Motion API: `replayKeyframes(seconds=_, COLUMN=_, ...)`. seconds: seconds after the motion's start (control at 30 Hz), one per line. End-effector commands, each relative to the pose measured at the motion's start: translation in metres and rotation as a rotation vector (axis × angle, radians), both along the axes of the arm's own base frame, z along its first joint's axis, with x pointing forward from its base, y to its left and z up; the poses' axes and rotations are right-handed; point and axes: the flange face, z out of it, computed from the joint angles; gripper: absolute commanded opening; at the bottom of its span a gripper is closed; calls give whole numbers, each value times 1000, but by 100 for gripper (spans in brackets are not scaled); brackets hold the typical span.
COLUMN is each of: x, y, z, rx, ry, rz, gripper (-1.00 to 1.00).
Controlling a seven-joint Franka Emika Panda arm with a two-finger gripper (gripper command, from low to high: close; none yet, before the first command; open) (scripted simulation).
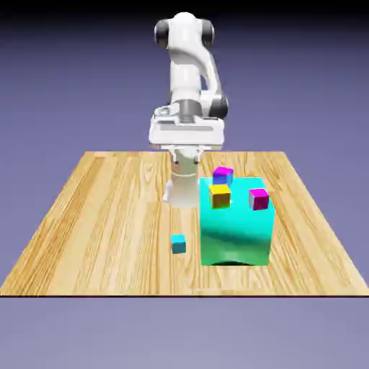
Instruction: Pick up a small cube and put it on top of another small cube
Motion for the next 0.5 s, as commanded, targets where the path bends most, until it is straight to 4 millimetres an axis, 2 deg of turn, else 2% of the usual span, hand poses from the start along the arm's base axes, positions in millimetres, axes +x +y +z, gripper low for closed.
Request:
replayKeyframes(seconds=0.0, x=8, y=7, z=-6, rx=-50, ry=29, rz=28, gripper=0)
replayKeyframes(seconds=0.23, x=59, y=53, z=-66, rx=-335, ry=233, rz=251, gripper=0)
replayKeyframes(seconds=0.47, x=95, y=95, z=-129, rx=-512, ry=391, rz=502, gripper=0)
